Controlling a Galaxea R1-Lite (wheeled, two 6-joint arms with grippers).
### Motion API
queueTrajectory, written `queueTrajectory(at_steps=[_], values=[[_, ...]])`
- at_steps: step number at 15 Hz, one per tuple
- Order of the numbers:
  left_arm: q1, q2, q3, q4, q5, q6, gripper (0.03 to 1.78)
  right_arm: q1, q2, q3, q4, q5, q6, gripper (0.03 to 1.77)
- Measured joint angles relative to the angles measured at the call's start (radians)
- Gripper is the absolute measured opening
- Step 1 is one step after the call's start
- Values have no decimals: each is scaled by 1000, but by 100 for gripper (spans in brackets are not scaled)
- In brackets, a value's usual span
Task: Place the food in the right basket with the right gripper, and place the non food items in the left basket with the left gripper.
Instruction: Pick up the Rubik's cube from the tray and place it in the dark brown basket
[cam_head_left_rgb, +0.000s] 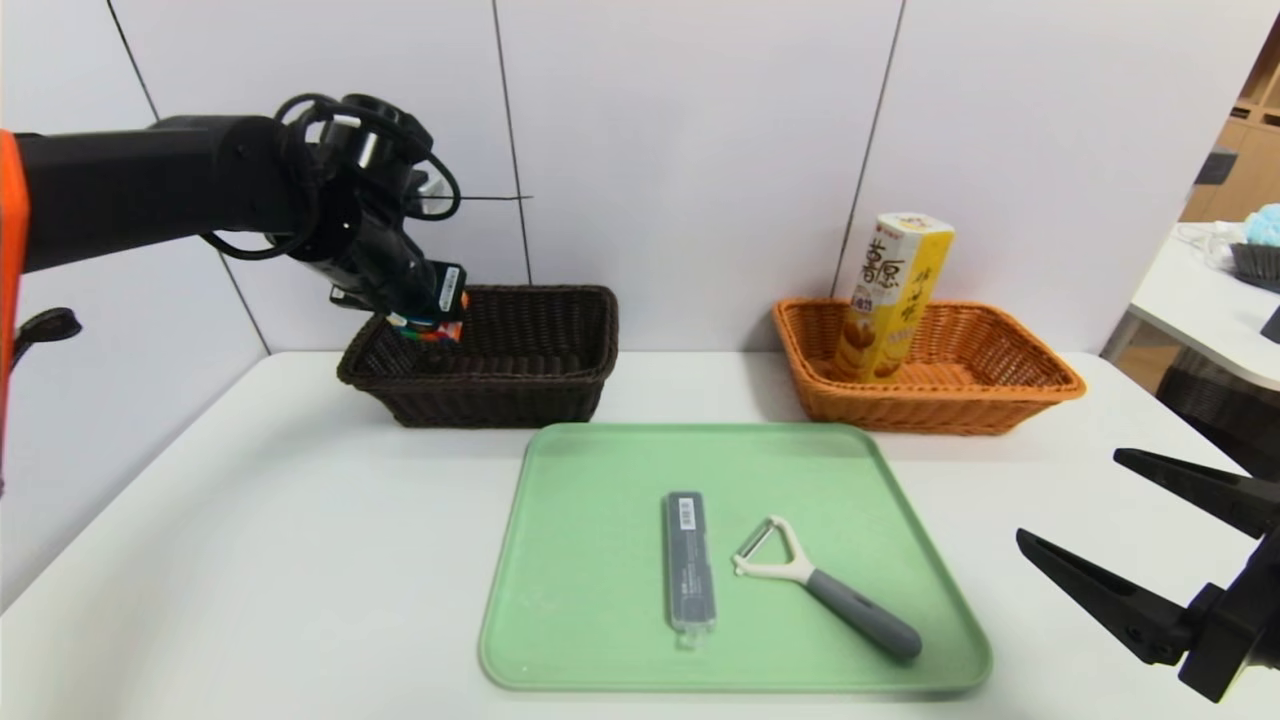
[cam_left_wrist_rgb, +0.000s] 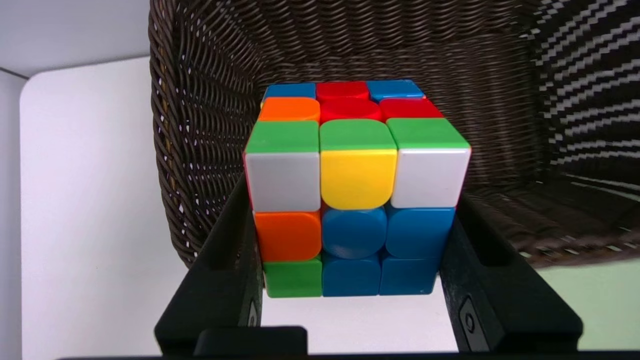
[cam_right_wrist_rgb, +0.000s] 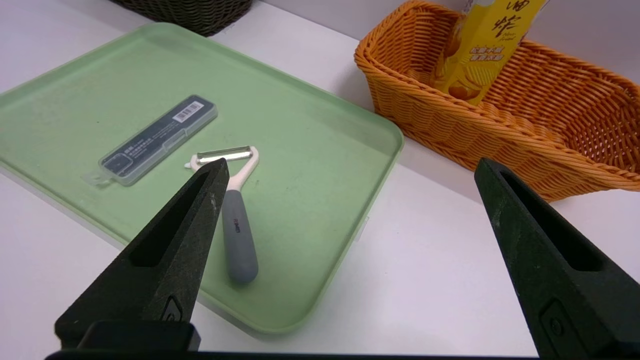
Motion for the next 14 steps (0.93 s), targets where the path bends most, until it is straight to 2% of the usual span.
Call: queueTrajectory(at_steps=[5,9,12,14], values=[[64,125,0,-65,-24,-3,96,0,2,3,0,0,-1,169],[72,172,1,-68,-68,-14,96,0,6,3,1,1,-2,169],[73,187,1,-76,-70,-32,96,0,6,5,1,1,-2,169],[74,190,1,-77,-69,-36,108,0,5,6,1,1,-2,169]])
